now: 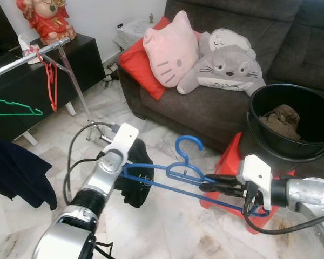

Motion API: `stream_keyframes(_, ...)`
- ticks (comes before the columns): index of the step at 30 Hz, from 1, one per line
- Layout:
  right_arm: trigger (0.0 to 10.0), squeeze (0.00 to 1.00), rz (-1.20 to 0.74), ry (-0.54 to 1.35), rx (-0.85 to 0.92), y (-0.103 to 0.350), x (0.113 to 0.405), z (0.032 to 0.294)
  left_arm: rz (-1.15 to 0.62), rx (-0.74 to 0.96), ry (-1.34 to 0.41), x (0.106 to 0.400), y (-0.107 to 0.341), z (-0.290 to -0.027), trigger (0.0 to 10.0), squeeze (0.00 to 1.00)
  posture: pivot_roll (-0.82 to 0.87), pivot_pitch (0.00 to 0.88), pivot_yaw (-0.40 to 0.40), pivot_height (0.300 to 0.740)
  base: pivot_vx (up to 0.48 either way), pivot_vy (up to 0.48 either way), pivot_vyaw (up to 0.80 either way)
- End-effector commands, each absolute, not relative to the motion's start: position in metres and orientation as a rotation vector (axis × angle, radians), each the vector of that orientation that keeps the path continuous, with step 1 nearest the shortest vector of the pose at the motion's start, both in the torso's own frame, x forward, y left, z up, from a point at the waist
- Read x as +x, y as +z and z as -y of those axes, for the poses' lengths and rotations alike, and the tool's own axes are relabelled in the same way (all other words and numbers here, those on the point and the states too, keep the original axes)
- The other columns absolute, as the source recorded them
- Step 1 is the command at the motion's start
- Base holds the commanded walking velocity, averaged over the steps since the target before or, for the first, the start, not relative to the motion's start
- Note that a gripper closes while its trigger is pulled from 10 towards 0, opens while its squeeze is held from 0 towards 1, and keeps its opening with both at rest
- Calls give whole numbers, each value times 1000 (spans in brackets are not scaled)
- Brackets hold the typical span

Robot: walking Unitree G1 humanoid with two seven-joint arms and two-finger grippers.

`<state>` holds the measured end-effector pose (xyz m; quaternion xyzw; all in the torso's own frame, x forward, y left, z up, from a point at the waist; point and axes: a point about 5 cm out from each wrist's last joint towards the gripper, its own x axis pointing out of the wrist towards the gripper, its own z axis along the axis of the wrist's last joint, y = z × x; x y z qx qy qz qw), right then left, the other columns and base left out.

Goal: Hang hanger

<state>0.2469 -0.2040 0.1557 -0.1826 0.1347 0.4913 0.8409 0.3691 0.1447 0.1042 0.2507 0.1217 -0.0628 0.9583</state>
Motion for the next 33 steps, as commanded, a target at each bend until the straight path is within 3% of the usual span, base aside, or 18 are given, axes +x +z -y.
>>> stream_keyframes(1, 0, 0, -203, 983, -362, 169, 249, 206, -281, 536, -96, 370, 102, -156, 10000, 0, -206, 40, 42, 740, 0, 0, 0)
stream_keyframes(6, 0, 0, -235, 979, -312, 163, 236, 208, -346, 544, 30, 364, 94, -191, 10000, 0, -210, 37, 46, 740, 0, 0, 0)
stream_keyframes(9, 0, 0, -244, 971, -309, 162, 234, 210, -359, 544, 55, 362, 92, -198, 10000, 0, -211, 36, 47, 740, 0, 0, 0)
stream_keyframes(12, 0, 0, -319, 904, -316, 147, 228, 224, -384, 539, 153, 355, 87, -224, 10000, 0, -208, 31, 45, 740, 0, 0, 0)
stream_keyframes(15, 0, 0, -364, 856, -337, 137, 229, 231, -377, 530, 179, 352, 87, -231, 10000, 0, -211, 27, 46, 740, 0, 0, 0)
stream_keyframes(18, 0, 0, -361, 661, -291, 122, 240, 247, -336, 440, 184, 349, 85, -234, 10000, 0, -211, 19, 51, 740, 0, 0, 0)
stream_keyframes(23, 0, 0, -390, 115, -140, 80, 257, 289, -286, 270, 127, 333, 73, -235, 10000, 0, -204, 2, 55, 740, 0, 0, 0)
stream_keyframes(25, 0, 0, -438, 11, -110, 61, 254, 295, -258, 244, 100, 330, 72, -233, 10000, 0, -193, 0, 52, 740, 0, 0, 0)
stream_keyframes(27, 0, 0, -540, -124, -41, 25, 244, 296, -223, 127, 84, 327, 73, -229, 10000, 0, -186, 0, 51, 740, 0, 0, 0)
stream_keyframes(33, 0, 0, -741, -236, 36, -31, 216, 278, -133, 0, 27, 326, 87, -213, 10000, 0, -167, 0, 46, 740, 0, 0, 0)
